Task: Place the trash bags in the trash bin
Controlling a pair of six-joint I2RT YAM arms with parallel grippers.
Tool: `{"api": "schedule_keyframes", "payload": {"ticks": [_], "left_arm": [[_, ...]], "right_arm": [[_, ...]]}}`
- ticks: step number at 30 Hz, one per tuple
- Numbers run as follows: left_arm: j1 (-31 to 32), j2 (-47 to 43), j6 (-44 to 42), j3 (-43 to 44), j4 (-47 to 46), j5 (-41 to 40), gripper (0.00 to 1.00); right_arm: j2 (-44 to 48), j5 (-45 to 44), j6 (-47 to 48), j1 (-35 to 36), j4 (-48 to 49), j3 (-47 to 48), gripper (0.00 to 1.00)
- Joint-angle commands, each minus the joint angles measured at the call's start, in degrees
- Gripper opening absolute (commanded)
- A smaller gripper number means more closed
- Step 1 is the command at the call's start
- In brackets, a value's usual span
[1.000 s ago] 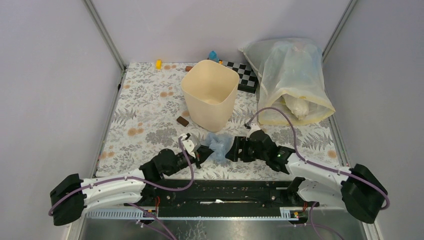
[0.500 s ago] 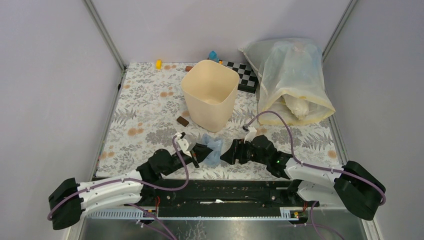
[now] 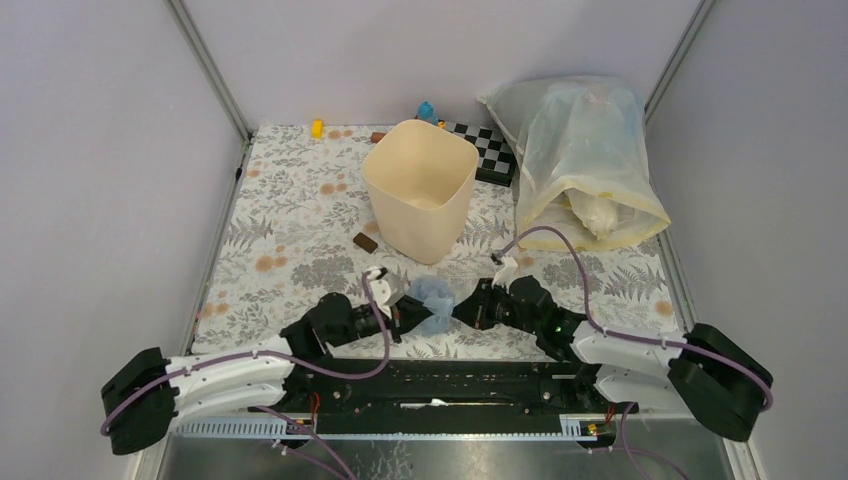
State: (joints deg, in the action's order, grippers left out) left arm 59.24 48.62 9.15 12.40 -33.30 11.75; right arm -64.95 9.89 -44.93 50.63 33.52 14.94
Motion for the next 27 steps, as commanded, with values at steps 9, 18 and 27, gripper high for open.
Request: {"api": "schedule_keyframes", "payload": {"ticks": [9,18,27], "left_arm": [[-1.06,-18.05,0.37,-6.13,-1.92,-23.47,0.00],[-1.06,-1.50,-0.51,-0.45,-4.23,-3.08,0.00],[-1.06,-7.35,6.16,-1.77,-8.07,5.35,0.00]], "right_arm": [[23.73,-14.33,0.68,0.43,-15.24,-2.50,0.08],[15.85,-6.84,2.79,0.39,-15.50,4.02,0.49],[15.08,-6.45,2.58,0.43,-13.24,3.18,0.71]]}}
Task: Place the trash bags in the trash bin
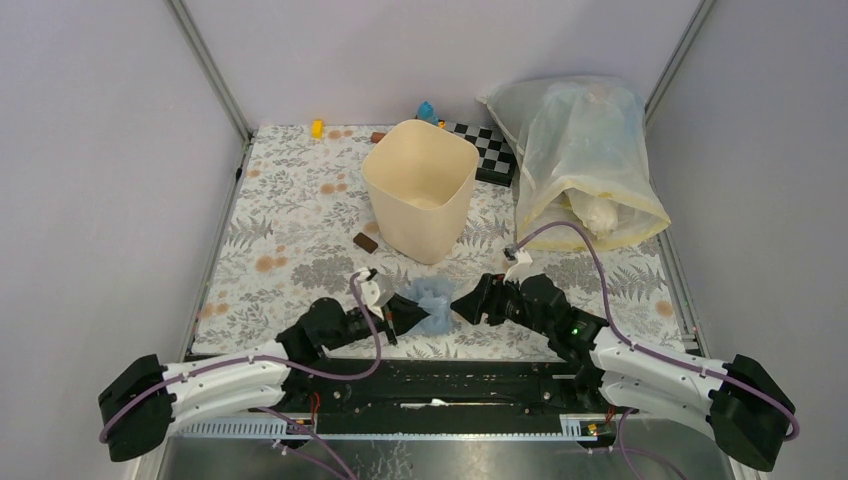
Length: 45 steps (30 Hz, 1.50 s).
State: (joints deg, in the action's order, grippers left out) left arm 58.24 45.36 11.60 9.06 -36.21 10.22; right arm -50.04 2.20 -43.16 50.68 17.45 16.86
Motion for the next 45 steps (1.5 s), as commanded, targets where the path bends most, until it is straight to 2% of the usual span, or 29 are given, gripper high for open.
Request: {"api": "schedule_keyframes", "payload": {"ticks": [1,4,8,11,14,17,20,22,23,28,30,34,38,42,45], "left_arm": [[-0.03,-5.35,4.22,1.58,-4.21,7.79,0.00],[-0.05,-8.79,3.93,1.54,1.03,8.35,0.00],[-0.05,-9.88,2.24,-0.48,6.13,2.56,0.00],[0.09,-6.08,3.83,-2.38,2.94,-1.51,0.00],[0.26,0.45,3.75,2.16,8.61,-4.09,0.00],[0.96,5.58,3.90,6.28,14.22,-7.22,0.00],[1.64,6.21,3.71,6.78,14.85,-7.49,0.00],[1.70,4.82,3.45,6.11,14.71,-7.16,0.00],[1.74,3.63,3.30,5.69,14.56,-7.20,0.00],[1.80,-4.10,3.35,3.30,15.24,-9.80,0.00],[1.83,-7.78,4.43,2.09,15.48,-14.15,0.00],[1.78,-13.41,6.75,-2.25,10.71,-18.12,0.00],[1.72,-13.55,7.21,-2.46,10.28,-19.23,0.00],[1.73,-10.55,6.81,-1.11,10.66,-17.67,0.00],[1.76,-8.50,6.59,-0.40,10.89,-16.88,0.00]], "right_arm": [[-0.09,1.40,1.07,0.40,3.68,0.84,0.73],[-3.00,4.11,2.12,0.39,7.82,0.02,0.78],[-11.52,9.18,0.76,0.35,13.28,0.52,0.80],[-17.32,11.67,-3.53,0.60,19.82,-1.24,0.76],[-19.01,12.28,-6.68,0.95,24.36,-3.80,0.73],[-15.68,10.05,-6.34,1.31,19.12,-3.70,0.75],[-9.01,5.99,-4.90,1.67,9.74,-2.18,0.81],[-4.84,3.38,-4.79,2.02,2.46,-0.96,0.94],[-2.66,1.94,-4.95,2.22,-0.95,-0.36,0.97],[4.97,-4.72,-7.79,3.83,-15.91,3.26,1.00],[5.85,-5.93,-9.39,4.63,-21.43,5.80,1.00],[2.97,-9.87,-12.12,8.23,-27.12,11.80,0.99],[-4.00,-17.86,-17.80,14.41,-28.04,16.78,0.94],[-12.44,-25.78,-21.90,20.74,-22.45,19.56,0.93],[-17.03,-30.39,-23.87,21.33,-20.36,20.87,0.90]]}}
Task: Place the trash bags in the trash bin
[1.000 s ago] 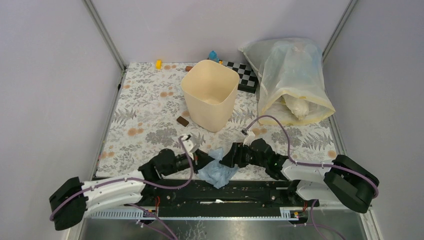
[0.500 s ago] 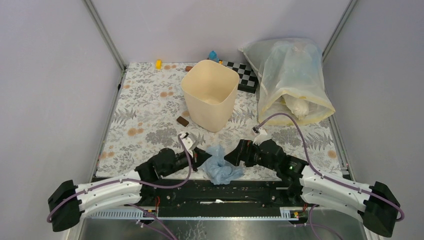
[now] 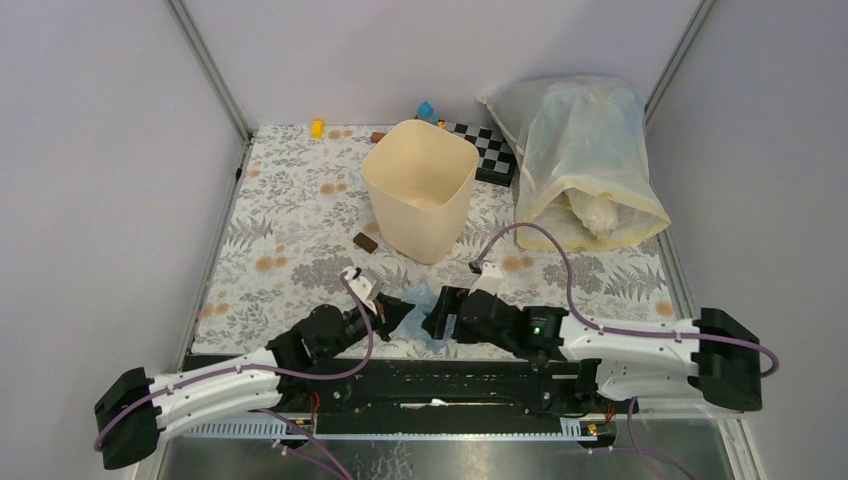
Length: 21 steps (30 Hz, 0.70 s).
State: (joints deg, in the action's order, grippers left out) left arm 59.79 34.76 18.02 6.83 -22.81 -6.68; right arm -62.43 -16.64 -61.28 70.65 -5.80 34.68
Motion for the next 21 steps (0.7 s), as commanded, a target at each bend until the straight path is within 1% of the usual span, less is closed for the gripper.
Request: {"api": "schedule_keyframes", "payload": {"ticks": [1,4,7,8,10,14,17,18,19,21], "left_arm": [[0.17,2.75,0.17,2.01,-2.51,0.31,0.00],[0.20,3.72,0.26,2.29,-2.55,1.01,0.00],[0.22,3.60,0.19,2.40,-2.65,1.14,0.00],[0.23,3.33,0.18,2.29,-2.74,1.14,0.00],[0.17,2.90,0.24,2.03,-2.85,1.31,0.00],[0.20,2.63,0.52,1.86,-2.77,1.33,0.00],[0.24,2.75,0.61,2.12,-2.39,1.54,0.00],[0.18,2.67,0.61,2.21,-2.27,1.76,0.00],[0.21,2.53,0.61,2.18,-2.29,1.99,0.00],[0.21,2.19,0.68,2.01,-2.38,1.83,0.00]], "right_arm": [[-5.46,-13.35,-6.28,1.33,3.21,3.30,0.89],[-5.95,-19.34,-7.62,1.33,3.51,2.63,0.83],[-5.52,-23.52,-8.22,1.33,4.89,0.39,0.74],[-5.59,-23.56,-7.79,1.25,5.21,-0.04,0.71],[-6.10,-22.15,-5.91,1.24,5.27,0.05,0.69],[-7.52,-16.70,-3.25,1.24,5.28,1.33,0.71],[-7.91,-15.09,-4.24,1.24,4.97,1.31,0.70],[-7.96,-15.03,-5.13,1.24,4.74,1.04,0.66],[-7.81,-14.93,-5.72,1.24,4.40,0.50,0.60],[-7.31,-14.92,-6.83,1.26,3.67,-0.25,0.44]]}}
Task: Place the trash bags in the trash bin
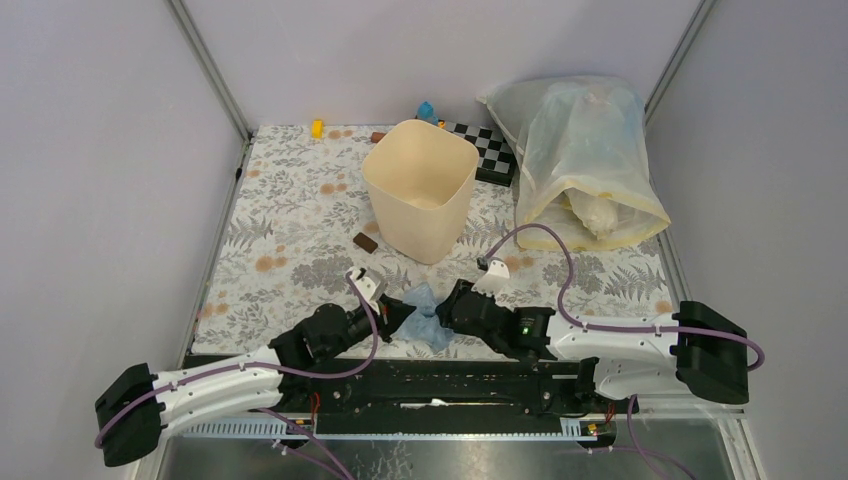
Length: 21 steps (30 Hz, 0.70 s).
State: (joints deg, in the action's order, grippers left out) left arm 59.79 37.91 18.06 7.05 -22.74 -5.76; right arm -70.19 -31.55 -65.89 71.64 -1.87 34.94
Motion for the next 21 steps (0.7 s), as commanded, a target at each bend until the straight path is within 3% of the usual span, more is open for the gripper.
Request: {"api": "schedule_keyframes", "payload": {"ticks": [1,3,5,13,21], "left_arm": [[0.20,-1.18,0.73,1.75,-2.15,0.26,0.00],[0.17,-1.87,0.95,2.03,-0.74,-2.01,0.00],[0.16,-3.00,1.40,2.45,2.08,-6.82,0.00],[0.17,-12.49,4.77,2.00,13.24,-29.72,0.00],[0.15,-22.09,13.43,0.33,22.06,-46.84,0.00]], "right_arm": [[1.03,-0.37,-2.73,0.26,-1.09,-0.76,0.34],[2.79,-2.00,-3.59,0.24,-3.70,-1.35,0.13],[5.40,-4.43,-4.24,0.26,-7.18,-1.83,0.01],[18.78,-14.10,-9.46,0.26,-19.97,-7.08,0.00],[33.52,-22.44,-24.77,0.26,-39.58,-10.41,0.00]]}}
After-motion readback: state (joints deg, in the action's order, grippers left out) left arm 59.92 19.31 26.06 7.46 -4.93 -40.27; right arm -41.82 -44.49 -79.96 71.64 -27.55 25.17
